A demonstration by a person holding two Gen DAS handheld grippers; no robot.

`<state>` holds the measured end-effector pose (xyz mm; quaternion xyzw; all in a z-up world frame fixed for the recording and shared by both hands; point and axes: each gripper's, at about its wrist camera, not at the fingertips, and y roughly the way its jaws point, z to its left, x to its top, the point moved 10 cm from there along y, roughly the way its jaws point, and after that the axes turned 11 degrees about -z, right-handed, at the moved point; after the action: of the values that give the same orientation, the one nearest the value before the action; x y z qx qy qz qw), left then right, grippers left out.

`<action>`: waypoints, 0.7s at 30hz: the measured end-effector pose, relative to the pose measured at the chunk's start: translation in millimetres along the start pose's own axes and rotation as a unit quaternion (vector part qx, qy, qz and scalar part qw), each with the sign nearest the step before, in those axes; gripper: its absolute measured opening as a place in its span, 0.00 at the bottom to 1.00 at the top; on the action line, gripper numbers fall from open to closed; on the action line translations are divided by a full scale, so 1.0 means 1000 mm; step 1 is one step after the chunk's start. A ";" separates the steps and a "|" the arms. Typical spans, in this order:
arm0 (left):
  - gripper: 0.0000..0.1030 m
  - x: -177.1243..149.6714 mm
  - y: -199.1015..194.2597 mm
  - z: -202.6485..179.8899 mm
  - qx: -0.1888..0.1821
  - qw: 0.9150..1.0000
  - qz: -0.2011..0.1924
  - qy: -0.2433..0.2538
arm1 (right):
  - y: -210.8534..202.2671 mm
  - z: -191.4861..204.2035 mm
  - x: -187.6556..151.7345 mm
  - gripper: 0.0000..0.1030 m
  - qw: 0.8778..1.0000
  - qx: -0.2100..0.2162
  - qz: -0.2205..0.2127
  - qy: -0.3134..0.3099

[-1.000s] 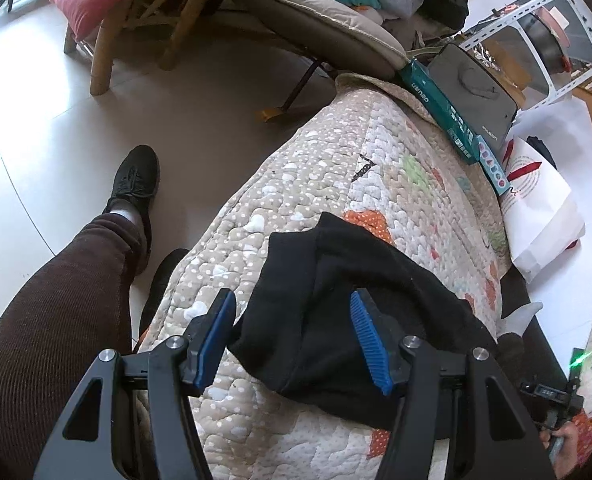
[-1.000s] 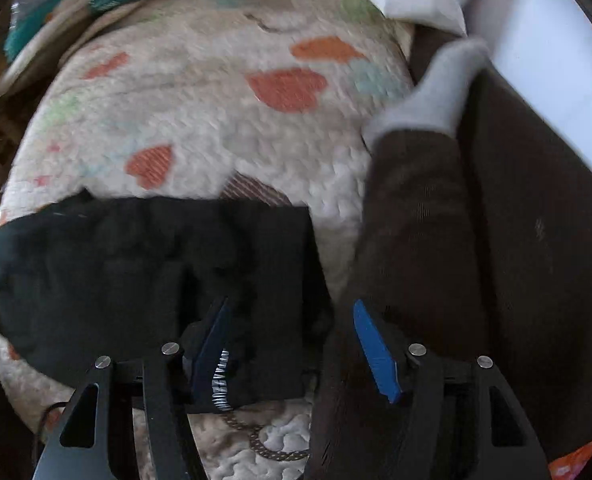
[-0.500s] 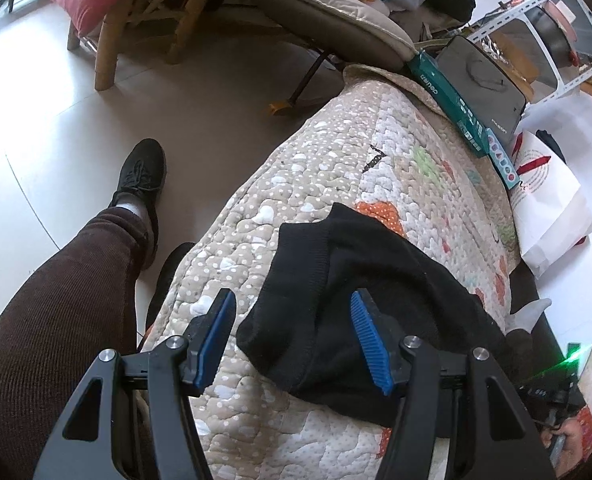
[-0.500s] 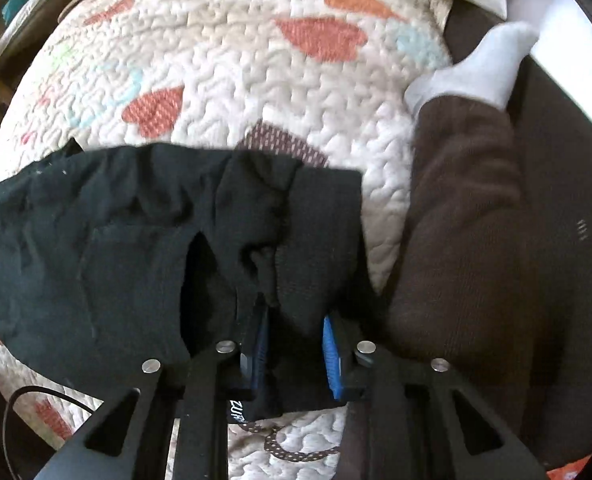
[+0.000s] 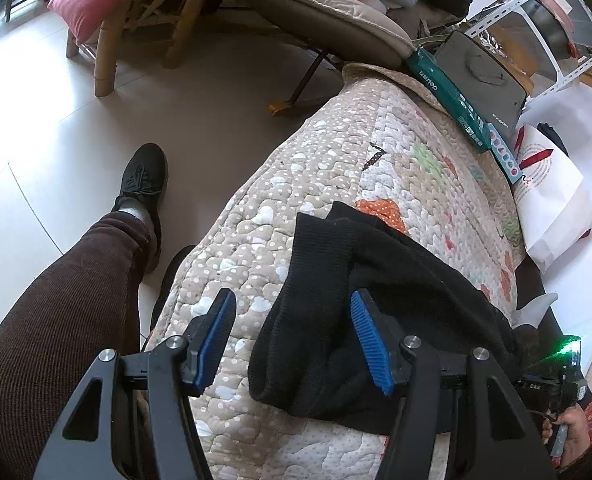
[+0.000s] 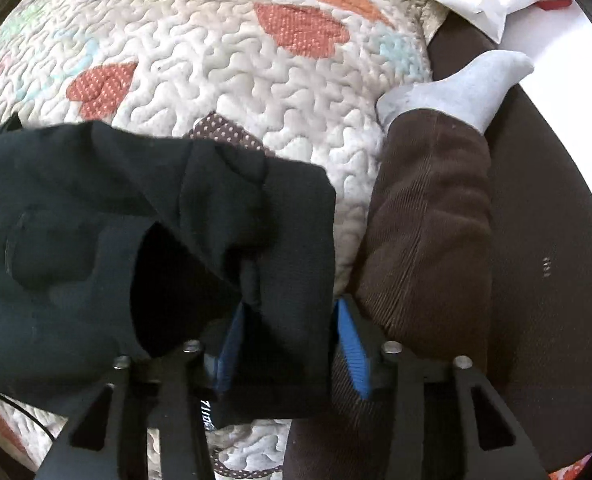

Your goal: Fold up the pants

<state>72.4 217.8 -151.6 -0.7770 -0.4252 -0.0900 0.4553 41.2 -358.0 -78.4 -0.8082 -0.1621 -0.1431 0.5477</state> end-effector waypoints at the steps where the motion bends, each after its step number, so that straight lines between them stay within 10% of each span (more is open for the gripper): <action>1: 0.57 0.000 0.000 0.001 0.001 1.000 0.000 -0.001 | -0.003 0.000 -0.001 0.52 1.000 0.007 -0.002 0.002; 8: 0.57 0.000 0.002 0.001 0.004 1.000 -0.004 -0.001 | -0.081 -0.013 0.014 0.69 0.994 -0.020 -0.103 0.035; 11: 0.57 0.000 0.000 -0.001 0.009 1.000 -0.008 0.008 | -0.100 0.035 0.022 0.69 0.989 0.051 -0.136 0.019; 15: 0.57 0.001 -0.002 0.000 0.016 1.000 -0.012 0.010 | -0.083 0.117 0.009 0.61 0.985 0.127 -0.113 -0.031; 21: 0.57 0.001 0.001 0.004 0.010 1.000 -0.007 -0.005 | -0.050 0.142 -0.044 0.65 0.988 0.126 -0.055 -0.064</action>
<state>72.7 220.9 -153.8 -0.7699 -0.4340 -0.0853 0.4599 -11.9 -212.9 -105.4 -0.7302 -0.2577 -0.0990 0.6249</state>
